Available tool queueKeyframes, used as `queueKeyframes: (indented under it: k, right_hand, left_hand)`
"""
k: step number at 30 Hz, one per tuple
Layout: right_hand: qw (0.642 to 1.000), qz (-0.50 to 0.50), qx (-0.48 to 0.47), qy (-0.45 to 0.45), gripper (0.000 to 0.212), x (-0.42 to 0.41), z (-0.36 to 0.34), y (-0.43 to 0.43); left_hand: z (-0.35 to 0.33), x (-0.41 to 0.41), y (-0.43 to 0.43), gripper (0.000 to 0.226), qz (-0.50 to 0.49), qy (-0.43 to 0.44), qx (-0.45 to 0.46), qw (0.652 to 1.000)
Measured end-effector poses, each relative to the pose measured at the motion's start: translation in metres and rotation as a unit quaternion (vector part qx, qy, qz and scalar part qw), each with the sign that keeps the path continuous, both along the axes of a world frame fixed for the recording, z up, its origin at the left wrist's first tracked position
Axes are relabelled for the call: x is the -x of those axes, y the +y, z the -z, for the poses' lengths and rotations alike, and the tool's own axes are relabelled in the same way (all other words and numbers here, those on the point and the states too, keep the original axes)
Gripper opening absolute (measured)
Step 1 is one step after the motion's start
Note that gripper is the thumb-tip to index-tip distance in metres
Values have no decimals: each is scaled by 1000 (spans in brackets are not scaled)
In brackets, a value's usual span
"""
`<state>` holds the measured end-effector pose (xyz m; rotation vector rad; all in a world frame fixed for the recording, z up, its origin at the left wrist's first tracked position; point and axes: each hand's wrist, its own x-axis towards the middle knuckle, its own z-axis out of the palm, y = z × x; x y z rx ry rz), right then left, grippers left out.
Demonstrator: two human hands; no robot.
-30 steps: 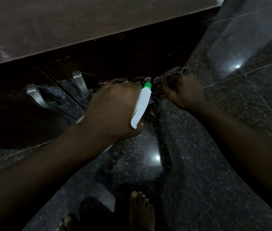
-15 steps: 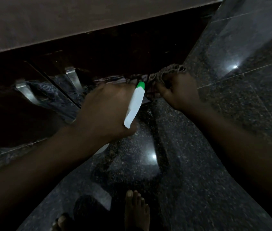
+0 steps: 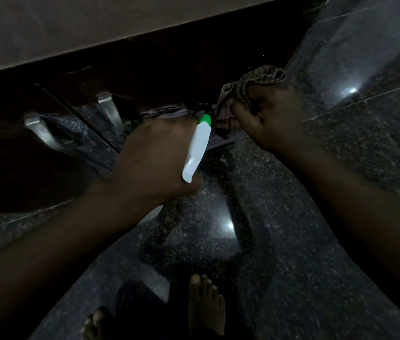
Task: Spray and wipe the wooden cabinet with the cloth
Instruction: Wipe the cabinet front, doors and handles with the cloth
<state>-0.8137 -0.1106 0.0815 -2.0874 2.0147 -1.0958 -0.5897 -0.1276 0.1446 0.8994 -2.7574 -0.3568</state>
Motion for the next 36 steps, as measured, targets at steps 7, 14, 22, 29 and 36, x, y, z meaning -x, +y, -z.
queueKeyframes:
  k: [7, 14, 22, 29, 36]
  right_hand:
    - [984, 22, -167, 53, 40, 13, 39, 6]
    - [998, 29, -47, 23, 37, 16, 16, 6]
    - [981, 39, -178, 61, 33, 17, 42, 7]
    - [981, 16, -182, 68, 35, 18, 50, 5]
    - [980, 14, -184, 67, 37, 16, 48, 6]
  left_hand:
    - [12, 2, 1, 21, 6, -3, -15, 1000]
    - [27, 6, -1, 27, -28, -42, -40, 998]
    - [48, -4, 6, 29, -51, -79, -46, 995]
    - [55, -6, 3, 15, -38, -116, -17, 992]
    - [51, -9, 6, 20, -40, -140, 27, 989]
